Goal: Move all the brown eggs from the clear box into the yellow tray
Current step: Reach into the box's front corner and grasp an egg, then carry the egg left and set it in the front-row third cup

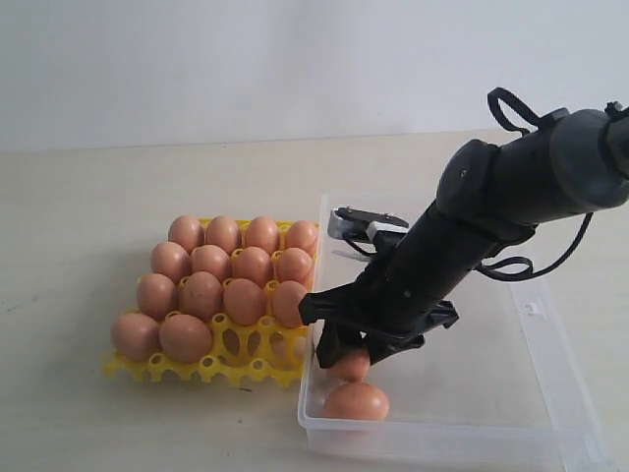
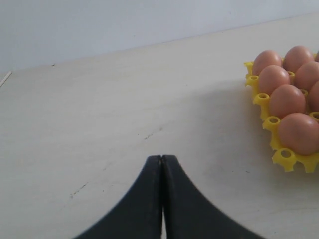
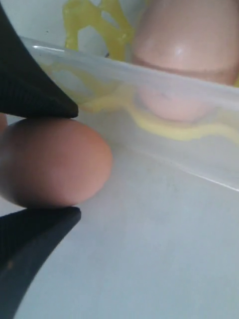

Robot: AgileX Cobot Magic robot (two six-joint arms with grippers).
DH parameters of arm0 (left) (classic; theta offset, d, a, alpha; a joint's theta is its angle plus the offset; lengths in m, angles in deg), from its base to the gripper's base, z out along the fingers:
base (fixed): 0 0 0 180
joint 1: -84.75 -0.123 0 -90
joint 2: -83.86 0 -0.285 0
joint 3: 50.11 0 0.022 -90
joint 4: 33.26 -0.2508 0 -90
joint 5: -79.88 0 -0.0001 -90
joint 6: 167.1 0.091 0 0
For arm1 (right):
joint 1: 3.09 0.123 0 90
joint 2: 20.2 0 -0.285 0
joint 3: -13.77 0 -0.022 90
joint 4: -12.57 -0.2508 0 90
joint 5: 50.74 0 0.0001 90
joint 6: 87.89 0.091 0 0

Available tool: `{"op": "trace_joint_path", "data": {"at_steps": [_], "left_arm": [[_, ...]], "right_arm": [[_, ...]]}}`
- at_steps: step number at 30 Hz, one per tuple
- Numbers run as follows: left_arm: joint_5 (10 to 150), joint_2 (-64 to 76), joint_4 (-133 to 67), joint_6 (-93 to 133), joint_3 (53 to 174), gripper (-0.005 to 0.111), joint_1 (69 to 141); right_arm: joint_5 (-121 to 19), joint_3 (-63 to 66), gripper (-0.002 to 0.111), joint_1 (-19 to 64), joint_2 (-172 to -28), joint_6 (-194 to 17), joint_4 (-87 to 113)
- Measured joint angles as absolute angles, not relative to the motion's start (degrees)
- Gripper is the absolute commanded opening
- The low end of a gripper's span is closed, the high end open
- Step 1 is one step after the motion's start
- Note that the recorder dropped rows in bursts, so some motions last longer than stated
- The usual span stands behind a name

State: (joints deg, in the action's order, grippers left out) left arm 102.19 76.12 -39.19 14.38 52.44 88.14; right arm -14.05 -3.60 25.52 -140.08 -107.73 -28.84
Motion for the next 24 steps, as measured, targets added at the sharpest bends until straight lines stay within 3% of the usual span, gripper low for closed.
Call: {"op": "trace_joint_path", "data": {"at_steps": [8, 14, 24], "left_arm": [[102.2, 76.1, -39.2, 14.4, 52.4, 0.000, 88.1], [102.2, 76.1, -39.2, 14.4, 52.4, 0.000, 88.1], [102.2, 76.1, -39.2, 14.4, 52.4, 0.000, 88.1]], "right_arm": [[-21.8, -3.8, 0.000, 26.5, -130.1, -108.3, -25.2], [-33.0, -4.5, 0.000, 32.8, -121.3, -108.3, -25.6], [-42.4, -4.5, 0.000, 43.8, -128.9, -111.3, -30.4]]}}
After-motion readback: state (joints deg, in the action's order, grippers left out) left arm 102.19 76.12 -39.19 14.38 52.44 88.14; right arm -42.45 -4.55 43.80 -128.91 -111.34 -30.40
